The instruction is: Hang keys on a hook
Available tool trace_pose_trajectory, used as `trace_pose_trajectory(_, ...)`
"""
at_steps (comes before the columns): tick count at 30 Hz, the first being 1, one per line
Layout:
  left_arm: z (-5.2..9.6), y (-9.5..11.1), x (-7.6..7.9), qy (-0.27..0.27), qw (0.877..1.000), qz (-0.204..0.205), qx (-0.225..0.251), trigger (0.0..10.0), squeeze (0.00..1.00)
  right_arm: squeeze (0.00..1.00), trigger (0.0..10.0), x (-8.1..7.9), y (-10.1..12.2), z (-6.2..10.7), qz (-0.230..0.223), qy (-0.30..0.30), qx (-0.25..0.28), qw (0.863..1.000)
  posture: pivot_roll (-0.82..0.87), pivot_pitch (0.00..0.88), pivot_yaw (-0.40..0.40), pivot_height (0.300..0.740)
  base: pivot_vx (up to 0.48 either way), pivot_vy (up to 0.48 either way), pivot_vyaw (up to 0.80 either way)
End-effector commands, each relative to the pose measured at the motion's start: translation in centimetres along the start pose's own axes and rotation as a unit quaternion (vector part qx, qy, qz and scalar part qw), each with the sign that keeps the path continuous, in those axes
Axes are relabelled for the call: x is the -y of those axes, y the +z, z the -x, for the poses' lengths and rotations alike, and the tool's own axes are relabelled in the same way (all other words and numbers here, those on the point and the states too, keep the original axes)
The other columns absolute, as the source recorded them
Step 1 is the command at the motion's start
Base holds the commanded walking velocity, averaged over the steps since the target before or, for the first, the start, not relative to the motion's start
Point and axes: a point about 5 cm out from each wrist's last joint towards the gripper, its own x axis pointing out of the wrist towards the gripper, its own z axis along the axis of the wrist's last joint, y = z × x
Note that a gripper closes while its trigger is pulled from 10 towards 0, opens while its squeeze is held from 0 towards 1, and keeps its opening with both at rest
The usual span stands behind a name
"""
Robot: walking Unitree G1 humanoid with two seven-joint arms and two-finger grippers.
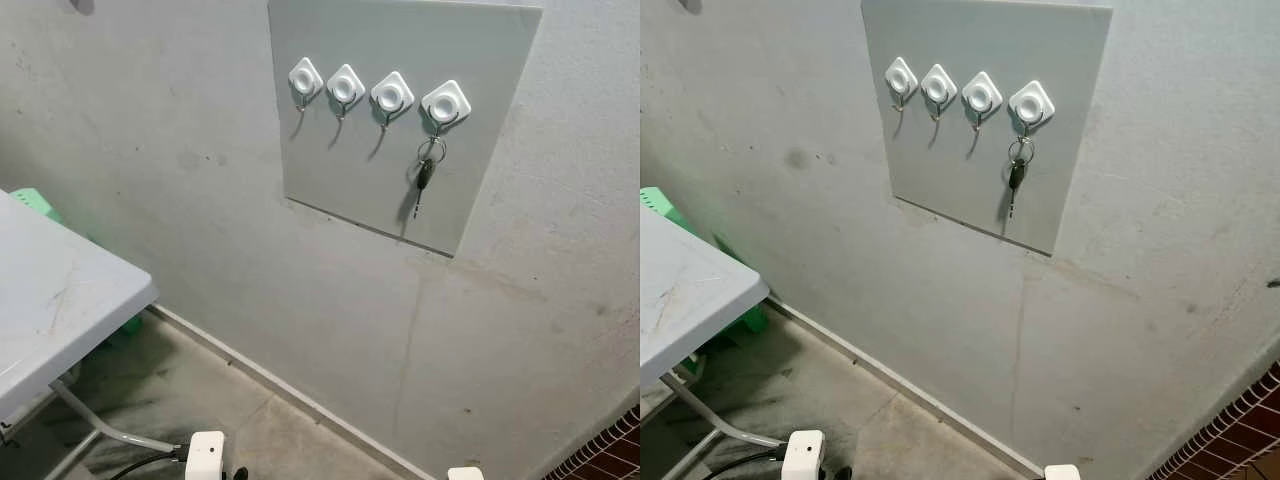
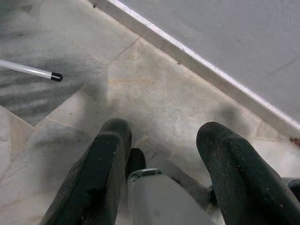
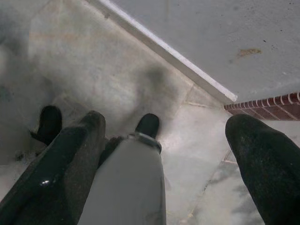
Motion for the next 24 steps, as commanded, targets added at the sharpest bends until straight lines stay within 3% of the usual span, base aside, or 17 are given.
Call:
trace_pose_trajectory(1,0.16,-0.42,-0.49,0.010,1.000,-0.002,-0.010,10.0,0.00,0.00,10.0,-0.22,0.11,-0.09,0.011,0.002,-0.004,1.000,0.14,0.000,0.026,0.740,0.000,0.000,0.80)
trace_pose_trajectory(24,0.32,-0.80,-1.10,0.019,1.000,-0.008,-0.021,10.0,0.00,0.00,10.0,0.07,-0.71,0.15,0.028,0.004,-0.019,0.999,0.15,0.000,0.016,0.740,0.000,0.000,0.80)
